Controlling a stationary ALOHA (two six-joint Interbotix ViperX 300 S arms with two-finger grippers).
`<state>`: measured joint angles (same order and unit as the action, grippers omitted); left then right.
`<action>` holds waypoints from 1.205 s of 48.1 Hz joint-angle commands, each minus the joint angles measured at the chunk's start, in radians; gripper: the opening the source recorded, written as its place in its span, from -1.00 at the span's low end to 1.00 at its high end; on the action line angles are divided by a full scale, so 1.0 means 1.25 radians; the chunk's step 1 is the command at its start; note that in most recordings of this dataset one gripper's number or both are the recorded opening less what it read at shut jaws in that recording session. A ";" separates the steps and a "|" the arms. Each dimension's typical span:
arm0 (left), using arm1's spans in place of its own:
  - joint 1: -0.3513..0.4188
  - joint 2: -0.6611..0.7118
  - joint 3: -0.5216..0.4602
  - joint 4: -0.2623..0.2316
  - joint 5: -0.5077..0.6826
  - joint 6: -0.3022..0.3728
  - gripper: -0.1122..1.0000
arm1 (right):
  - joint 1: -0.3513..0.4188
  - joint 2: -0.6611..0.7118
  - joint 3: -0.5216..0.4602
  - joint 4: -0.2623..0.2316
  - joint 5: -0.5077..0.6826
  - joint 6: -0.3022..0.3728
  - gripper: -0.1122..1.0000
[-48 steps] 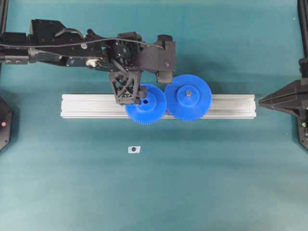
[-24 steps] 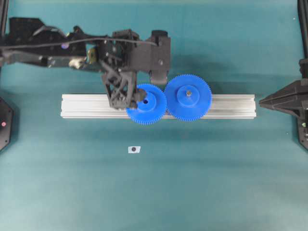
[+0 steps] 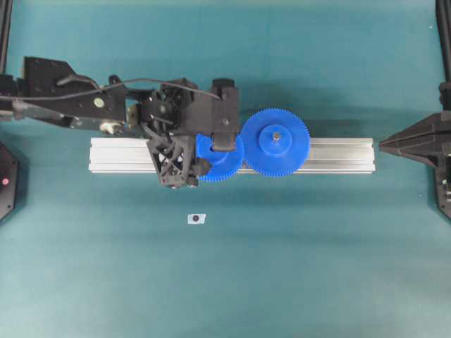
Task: Find the location of the shaft and insert the small gear.
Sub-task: 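Push the small gear down onto the shaft, meshing with large gear, then open the left gripper and withdraw it to the left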
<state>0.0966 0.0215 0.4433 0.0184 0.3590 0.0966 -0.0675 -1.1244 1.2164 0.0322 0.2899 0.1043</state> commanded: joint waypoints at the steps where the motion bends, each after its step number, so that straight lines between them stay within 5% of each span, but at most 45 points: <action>1: -0.006 -0.001 -0.007 0.002 -0.007 0.004 0.78 | -0.002 0.005 -0.007 0.000 -0.006 0.007 -0.76; 33: -0.002 -0.001 -0.109 0.002 -0.002 0.013 0.78 | -0.007 0.005 -0.004 0.000 -0.010 0.007 -0.75; 58: -0.042 -0.126 -0.044 0.001 -0.029 -0.020 0.78 | -0.006 0.005 -0.002 0.000 -0.010 0.007 -0.76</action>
<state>0.0614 -0.0813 0.3835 0.0184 0.3405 0.0844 -0.0736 -1.1244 1.2226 0.0322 0.2869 0.1043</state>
